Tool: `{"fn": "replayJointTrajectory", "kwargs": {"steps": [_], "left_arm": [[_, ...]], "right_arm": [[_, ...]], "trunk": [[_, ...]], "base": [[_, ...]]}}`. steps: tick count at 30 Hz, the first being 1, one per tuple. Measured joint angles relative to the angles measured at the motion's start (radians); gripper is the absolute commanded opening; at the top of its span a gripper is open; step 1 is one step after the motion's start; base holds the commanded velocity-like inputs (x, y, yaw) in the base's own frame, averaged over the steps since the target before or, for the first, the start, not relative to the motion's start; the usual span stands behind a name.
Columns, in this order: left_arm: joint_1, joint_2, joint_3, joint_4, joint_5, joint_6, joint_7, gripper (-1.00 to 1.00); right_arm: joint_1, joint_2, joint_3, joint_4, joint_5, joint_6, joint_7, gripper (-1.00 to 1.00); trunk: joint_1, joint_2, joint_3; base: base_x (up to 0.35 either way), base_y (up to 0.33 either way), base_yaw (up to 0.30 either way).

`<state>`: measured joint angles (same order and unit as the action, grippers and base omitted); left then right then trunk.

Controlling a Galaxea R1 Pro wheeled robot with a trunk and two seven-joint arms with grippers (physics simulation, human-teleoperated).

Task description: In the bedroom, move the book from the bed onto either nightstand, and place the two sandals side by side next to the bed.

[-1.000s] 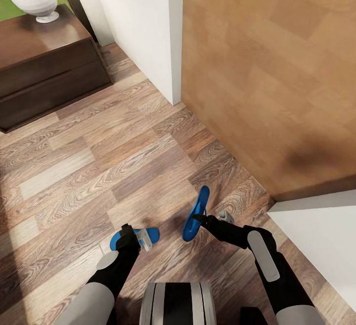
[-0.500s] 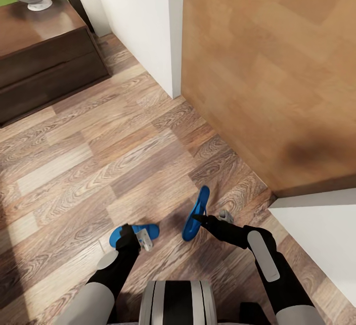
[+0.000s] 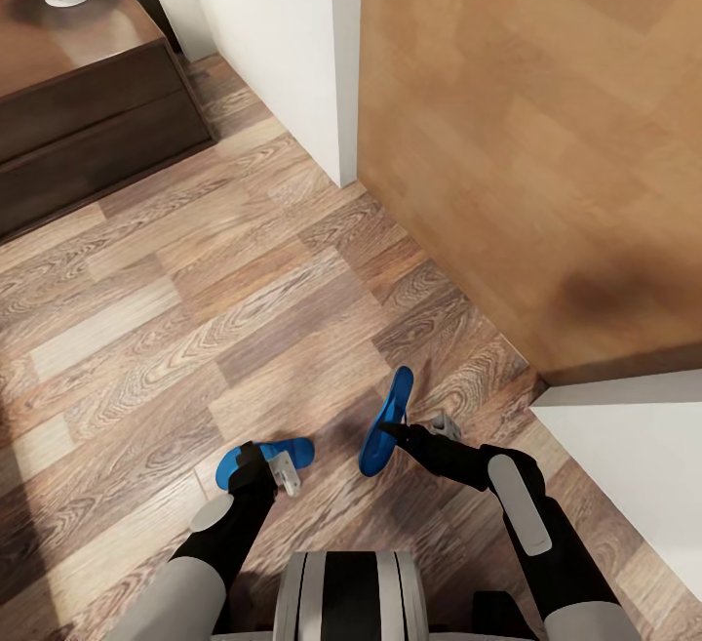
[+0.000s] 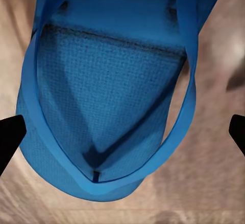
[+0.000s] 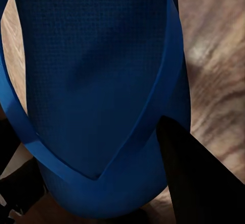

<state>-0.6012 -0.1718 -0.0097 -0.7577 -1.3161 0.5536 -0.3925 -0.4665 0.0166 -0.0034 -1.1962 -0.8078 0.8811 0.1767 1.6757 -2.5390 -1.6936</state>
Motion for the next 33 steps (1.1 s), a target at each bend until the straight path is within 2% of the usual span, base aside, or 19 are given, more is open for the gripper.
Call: {"fn": "replayJointTrajectory", "kwargs": {"steps": [5, 6, 26, 30, 33], "left_arm": [[0.0, 0.0, 0.0, 0.0, 0.0, 0.0, 0.0, 1.0], [0.0, 0.0, 0.0, 0.0, 0.0, 0.0, 0.0, -1.0], [0.0, 0.0, 0.0, 0.0, 0.002, 0.001, 0.0, -1.0], [0.0, 0.0, 0.0, 0.0, 0.002, 0.0, 0.0, -1.0], [0.0, 0.0, 0.0, 0.0, 0.001, 0.0, -0.001, -1.0]], "right_arm": [[0.0, 0.001, 0.0, 0.0, 0.0, 0.0, 0.0, -1.0], [0.0, 0.001, 0.0, 0.0, 0.0, 0.0, 0.0, -1.0], [0.0, 0.0, 0.0, 0.0, 0.0, 0.0, 0.0, -1.0], [0.0, 0.0, 0.0, 0.0, -0.002, 0.0, 0.0, -1.0], [0.0, 0.0, 0.0, 0.0, 0.0, 0.0, 0.0, -1.0]], "trunk": [[0.0, 0.0, 0.0], [0.0, 0.0, 0.0], [0.0, 0.0, 0.0], [-0.002, 0.001, 0.015], [-0.002, 0.001, 0.015]], "base": [[0.0, 0.0, 0.0], [0.0, 0.0, 0.0], [0.0, 0.0, 0.0], [0.0, 0.0, 0.0], [0.0, 0.0, 0.0]]}}
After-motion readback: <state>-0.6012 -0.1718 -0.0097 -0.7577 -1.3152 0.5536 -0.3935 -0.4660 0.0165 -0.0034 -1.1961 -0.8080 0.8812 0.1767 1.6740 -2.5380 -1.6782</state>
